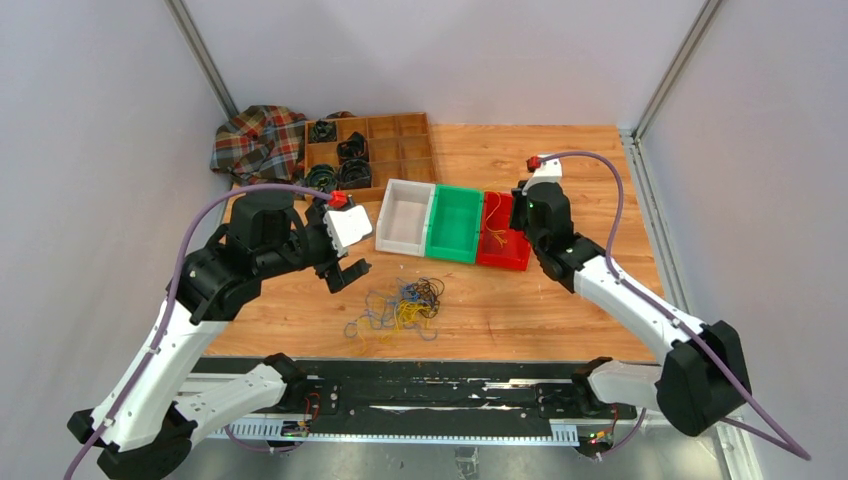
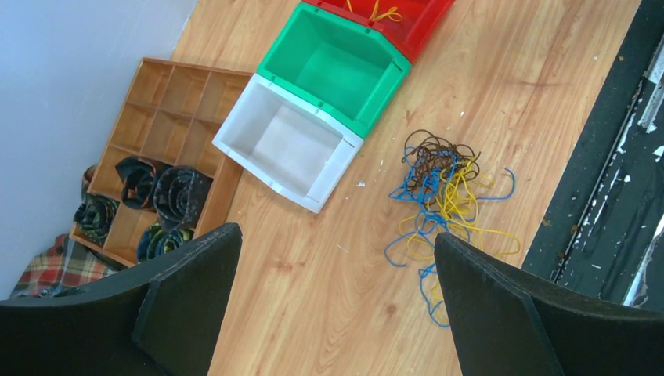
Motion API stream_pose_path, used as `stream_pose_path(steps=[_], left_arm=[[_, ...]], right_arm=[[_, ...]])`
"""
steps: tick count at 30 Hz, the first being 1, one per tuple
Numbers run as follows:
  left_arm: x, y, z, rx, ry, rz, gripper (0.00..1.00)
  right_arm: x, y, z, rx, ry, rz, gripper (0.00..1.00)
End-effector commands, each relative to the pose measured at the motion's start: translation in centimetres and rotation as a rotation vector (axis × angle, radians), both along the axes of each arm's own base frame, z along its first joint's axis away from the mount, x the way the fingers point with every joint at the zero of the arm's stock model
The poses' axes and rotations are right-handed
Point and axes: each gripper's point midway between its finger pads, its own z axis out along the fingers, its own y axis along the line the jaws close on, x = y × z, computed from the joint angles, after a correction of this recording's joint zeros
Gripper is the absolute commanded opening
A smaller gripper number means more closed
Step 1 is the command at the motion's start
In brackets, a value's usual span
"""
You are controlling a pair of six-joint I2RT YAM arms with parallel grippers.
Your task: Untangle the cables
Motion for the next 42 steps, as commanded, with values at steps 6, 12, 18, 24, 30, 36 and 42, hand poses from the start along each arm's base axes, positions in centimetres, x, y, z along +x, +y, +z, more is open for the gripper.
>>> stream_pose_path(steps=[6,12,18,24,30,36,42], left_arm=[[0.1,0.1,-0.1,0.007,-0.01,0.005,0.98],[0.2,0.4,-0.2,0.018,-0.011,0.017,0.98],[0.1,0.4,-0.4,0.024,-0.01,0.011,0.98],[0.3,0.2,-0.9,0.036,0.008,0.012,0.98],[0.4,0.3,-1.3,0.049,0.022,0.016,0.98],[0.4,0.4,-1.0,0.05,0.007,0.015,0.98],[0.4,0.5,-1.1,0.055,0.003,0.018,0.98]], right_arm=[[2.1,-0.1,-4.3,0.14,0.177,-0.139,0.0],[3.0,-0.8,-6.8,0.177,0.222,-0.255,0.01],[2.7,-1.2,-8.1,0.189,0.259,-0.284,0.29],[2.7,-1.2,-6.5,0.187,0.219,-0.255,0.45],[3.9,-1.0,-5.6,0.13,0.203,-0.229,0.45],[5.1,-0.4,-8.5,0.079,0.259,-0.213,0.39],[6.0,-1.3,-11.6,0.012,0.299,-0.254,0.03]])
